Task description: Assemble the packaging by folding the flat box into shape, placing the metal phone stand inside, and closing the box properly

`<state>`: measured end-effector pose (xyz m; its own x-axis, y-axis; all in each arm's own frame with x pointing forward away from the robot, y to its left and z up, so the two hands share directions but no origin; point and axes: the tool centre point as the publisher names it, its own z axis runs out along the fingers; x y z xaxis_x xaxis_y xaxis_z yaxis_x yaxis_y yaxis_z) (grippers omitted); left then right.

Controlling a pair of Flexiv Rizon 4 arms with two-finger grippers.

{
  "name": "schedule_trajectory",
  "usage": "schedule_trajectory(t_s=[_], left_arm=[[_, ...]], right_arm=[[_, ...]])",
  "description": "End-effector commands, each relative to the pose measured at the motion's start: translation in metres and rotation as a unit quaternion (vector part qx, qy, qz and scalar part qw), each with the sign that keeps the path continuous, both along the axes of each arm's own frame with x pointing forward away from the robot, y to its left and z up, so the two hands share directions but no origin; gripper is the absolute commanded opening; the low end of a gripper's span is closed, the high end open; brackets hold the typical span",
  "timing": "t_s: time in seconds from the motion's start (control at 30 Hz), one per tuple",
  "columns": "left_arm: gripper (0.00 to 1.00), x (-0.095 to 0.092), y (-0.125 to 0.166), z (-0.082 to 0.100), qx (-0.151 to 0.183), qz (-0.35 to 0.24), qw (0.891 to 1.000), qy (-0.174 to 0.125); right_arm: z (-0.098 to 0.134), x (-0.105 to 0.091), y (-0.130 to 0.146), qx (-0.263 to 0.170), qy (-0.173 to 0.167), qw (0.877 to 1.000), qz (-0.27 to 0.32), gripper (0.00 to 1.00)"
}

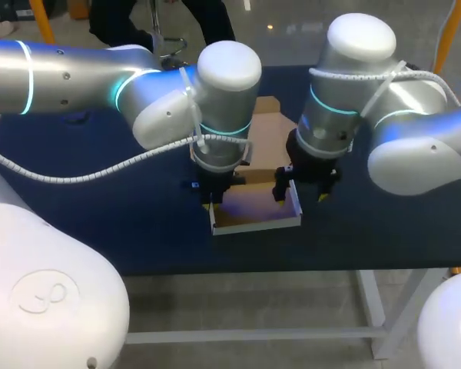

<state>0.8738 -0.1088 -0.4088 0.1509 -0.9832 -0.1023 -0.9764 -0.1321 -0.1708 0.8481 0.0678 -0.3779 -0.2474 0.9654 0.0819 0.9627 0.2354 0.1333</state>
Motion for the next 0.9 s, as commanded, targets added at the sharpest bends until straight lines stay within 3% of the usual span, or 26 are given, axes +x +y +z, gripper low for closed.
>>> schedule_trajectory(t_s=[0.03, 0.3, 0.5, 0.7, 0.9], left_arm=[[0.0, -0.002, 0.0, -0.001, 0.047, 0.006, 0.999, 0.001], [0.0, 0.0, 0.006, 0.004, 0.024, -0.006, 1.0, -0.014], [0.0, 0.001, 0.011, 0.007, 0.011, -0.017, 1.0, -0.02], [0.0, 0.003, 0.017, 0.007, 0.003, -0.025, 0.999, -0.021], [0.0, 0.005, 0.023, 0.006, -0.015, -0.037, 0.999, -0.004]], right_arm=[[0.012, -0.017, -0.017, 0.033, -0.047, 0.998, 0.036, 1.0], [0.029, -0.026, -0.038, 0.094, -0.082, 0.985, 0.12, 1.0], [0.037, -0.031, -0.046, 0.099, -0.105, 0.972, 0.188, 1.0], [0.044, -0.039, -0.054, 0.117, -0.124, 0.94, 0.295, 1.0], [0.044, -0.039, -0.054, 0.117, -0.124, 0.94, 0.295, 1.0]])
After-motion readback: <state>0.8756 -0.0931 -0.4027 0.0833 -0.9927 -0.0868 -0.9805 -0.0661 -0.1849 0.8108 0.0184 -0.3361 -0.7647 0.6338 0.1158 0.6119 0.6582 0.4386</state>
